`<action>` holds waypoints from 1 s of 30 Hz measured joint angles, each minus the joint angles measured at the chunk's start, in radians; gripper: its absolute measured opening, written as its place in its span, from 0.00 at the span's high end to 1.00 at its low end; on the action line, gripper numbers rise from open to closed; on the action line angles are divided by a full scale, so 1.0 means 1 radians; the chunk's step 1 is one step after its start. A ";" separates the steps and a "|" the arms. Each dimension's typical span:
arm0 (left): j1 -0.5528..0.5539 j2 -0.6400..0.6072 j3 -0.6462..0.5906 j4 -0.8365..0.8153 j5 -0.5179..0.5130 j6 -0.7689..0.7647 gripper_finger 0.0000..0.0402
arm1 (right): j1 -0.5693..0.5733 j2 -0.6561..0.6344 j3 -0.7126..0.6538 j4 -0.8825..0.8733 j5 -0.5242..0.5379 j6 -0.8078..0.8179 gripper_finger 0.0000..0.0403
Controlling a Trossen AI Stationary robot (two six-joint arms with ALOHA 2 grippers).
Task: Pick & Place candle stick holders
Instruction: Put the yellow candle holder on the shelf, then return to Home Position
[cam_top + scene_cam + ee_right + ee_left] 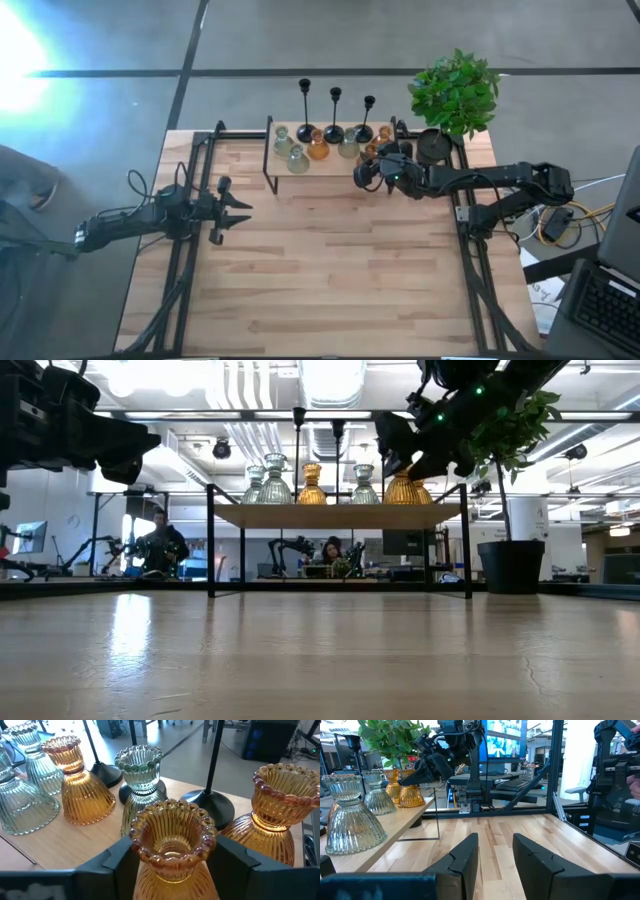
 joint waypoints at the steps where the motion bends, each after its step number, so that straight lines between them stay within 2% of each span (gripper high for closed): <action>1: 0.000 0.000 0.000 0.000 0.000 0.000 0.69 | -0.001 0.000 0.000 0.000 0.000 0.000 0.49; 8: 0.000 0.000 0.000 0.000 0.000 0.000 0.69 | -0.001 0.000 0.000 0.032 -0.052 -0.042 0.43; 19: 0.000 0.000 0.000 0.000 0.000 0.000 0.69 | -0.002 0.000 0.000 0.033 -0.049 -0.098 0.29; 30: 0.000 0.000 0.000 0.000 0.000 0.000 0.69 | -0.002 0.000 0.000 0.089 -0.043 -0.161 0.21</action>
